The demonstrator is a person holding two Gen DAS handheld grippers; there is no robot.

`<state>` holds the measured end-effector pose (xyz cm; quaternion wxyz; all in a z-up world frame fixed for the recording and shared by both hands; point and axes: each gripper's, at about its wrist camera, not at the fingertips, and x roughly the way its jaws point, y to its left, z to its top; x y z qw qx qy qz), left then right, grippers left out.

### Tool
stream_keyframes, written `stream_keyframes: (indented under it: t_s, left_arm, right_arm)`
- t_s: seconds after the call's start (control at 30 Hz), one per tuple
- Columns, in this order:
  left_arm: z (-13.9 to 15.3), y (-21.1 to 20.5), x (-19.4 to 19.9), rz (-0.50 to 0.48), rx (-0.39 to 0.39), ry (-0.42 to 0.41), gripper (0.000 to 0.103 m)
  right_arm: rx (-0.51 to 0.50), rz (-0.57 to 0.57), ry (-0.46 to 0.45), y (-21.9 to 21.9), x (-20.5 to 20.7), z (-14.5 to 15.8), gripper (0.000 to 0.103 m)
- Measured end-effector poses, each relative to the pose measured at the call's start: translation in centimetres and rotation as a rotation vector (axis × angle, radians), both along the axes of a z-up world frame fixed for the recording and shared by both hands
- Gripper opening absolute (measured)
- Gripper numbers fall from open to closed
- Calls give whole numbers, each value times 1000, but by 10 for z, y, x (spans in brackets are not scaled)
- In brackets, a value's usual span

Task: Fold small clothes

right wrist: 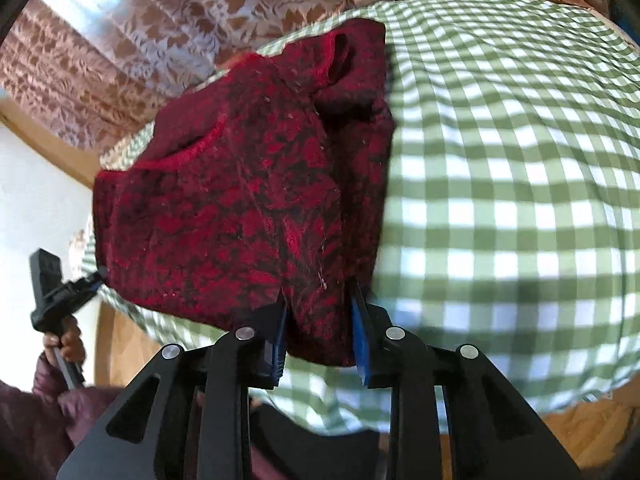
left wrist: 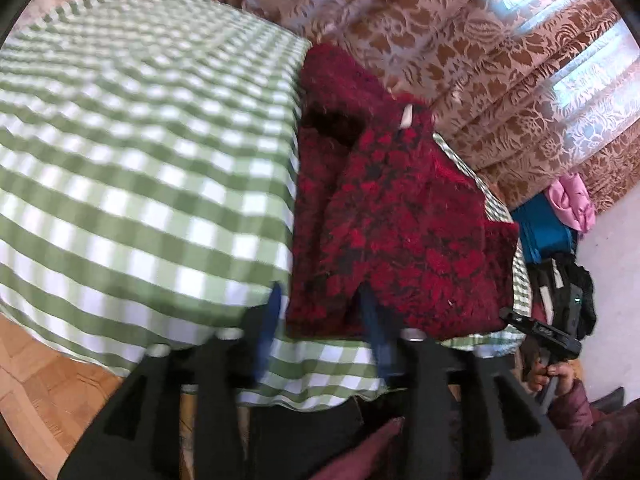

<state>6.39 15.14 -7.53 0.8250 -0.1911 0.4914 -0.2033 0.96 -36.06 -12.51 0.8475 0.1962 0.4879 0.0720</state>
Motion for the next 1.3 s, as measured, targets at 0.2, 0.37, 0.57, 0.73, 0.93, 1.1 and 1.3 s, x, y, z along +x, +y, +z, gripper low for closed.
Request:
stream_keyframes:
  t_s: [0.2, 0.37, 0.57, 0.73, 0.93, 1.1, 1.3]
  left_arm:
    - [44, -31, 13, -75, 167, -205, 72]
    - [50, -74, 36, -212, 298, -301, 76]
    - [38, -91, 49, -270, 302, -281, 15]
    - [58, -64, 34, -176, 213, -324, 12]
    - [87, -54, 40, -119, 126, -379, 12]
    - [102, -66, 84, -79, 158, -405, 12]
    - [96, -87, 150, -30, 240, -381, 12]
  right_arm:
    - [-118, -60, -184, 5, 15, 47, 51]
    - [-295, 16, -255, 44, 46, 62, 51]
    - [-415, 72, -196, 60, 68, 42, 27]
    - [-408, 61, -230, 52, 47, 59, 15]
    - [-283, 3, -326, 36, 34, 102, 15]
    - [-234, -73, -365, 28, 75, 120, 15]
    - [-243, -150, -350, 21, 146, 121, 15]
